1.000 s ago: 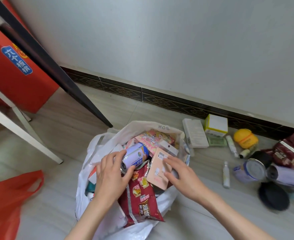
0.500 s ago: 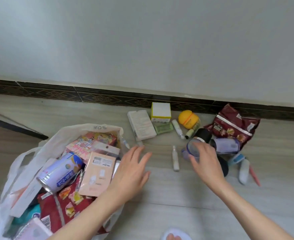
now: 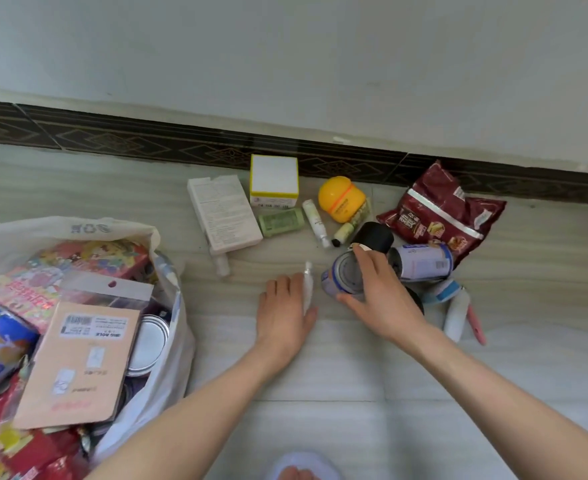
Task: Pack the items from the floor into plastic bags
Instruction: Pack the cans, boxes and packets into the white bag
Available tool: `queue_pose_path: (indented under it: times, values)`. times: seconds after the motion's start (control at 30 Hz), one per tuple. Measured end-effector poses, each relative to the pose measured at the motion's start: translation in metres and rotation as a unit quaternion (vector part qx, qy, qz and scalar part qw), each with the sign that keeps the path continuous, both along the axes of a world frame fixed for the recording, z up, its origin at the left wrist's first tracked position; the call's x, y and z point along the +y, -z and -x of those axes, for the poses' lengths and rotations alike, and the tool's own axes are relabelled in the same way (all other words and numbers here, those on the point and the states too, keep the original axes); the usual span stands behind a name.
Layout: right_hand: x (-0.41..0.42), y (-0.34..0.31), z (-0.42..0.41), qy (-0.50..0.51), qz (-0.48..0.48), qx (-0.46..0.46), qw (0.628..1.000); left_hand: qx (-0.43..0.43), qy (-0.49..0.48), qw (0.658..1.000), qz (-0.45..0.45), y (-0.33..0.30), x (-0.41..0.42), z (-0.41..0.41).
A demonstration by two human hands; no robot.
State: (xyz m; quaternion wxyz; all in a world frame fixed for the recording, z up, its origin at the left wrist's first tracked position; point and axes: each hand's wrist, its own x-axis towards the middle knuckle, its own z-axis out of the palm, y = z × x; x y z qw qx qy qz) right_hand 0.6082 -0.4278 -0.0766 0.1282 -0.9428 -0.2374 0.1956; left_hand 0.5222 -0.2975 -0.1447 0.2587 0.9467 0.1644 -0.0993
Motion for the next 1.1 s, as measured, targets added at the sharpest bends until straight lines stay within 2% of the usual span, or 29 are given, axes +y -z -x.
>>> queue_pose_path:
  times: [0.13, 0.3, 0.47, 0.57, 0.77, 0.97, 1.1]
  values:
    - [0.006, 0.004, 0.001, 0.035, -0.022, -0.023, 0.999, -0.007, -0.063, 0.996, 0.065, 0.003, 0.011, 0.007]
    - [0.007, -0.006, 0.022, 0.093, -0.105, -0.016, 0.990, -0.040, -0.077, 0.994, 0.073, -0.021, 0.034, 0.024]
    - [0.023, -0.037, 0.064, 0.178, -0.196, 0.006, 0.964, -0.147, -0.054, 0.986, 0.053, -0.072, 0.050, 0.056]
    - [0.040, -0.060, 0.087, 0.145, -0.230, 0.003, 0.962, -0.210, -0.073, 0.975, 0.019, -0.106, 0.070, 0.091]
    - [0.096, -0.115, 0.134, 0.039, -0.253, 0.031, 0.966, -0.243, -0.188, 0.951, -0.031, -0.158, 0.125, 0.205]
    - [0.169, -0.149, 0.172, -0.028, -0.262, 0.108, 0.958, -0.193, -0.388, 0.900, -0.042, -0.169, 0.192, 0.292]
    - [0.225, -0.160, 0.186, -0.071, -0.266, 0.156, 0.949, -0.152, -0.439, 0.885, -0.026, -0.152, 0.217, 0.315]
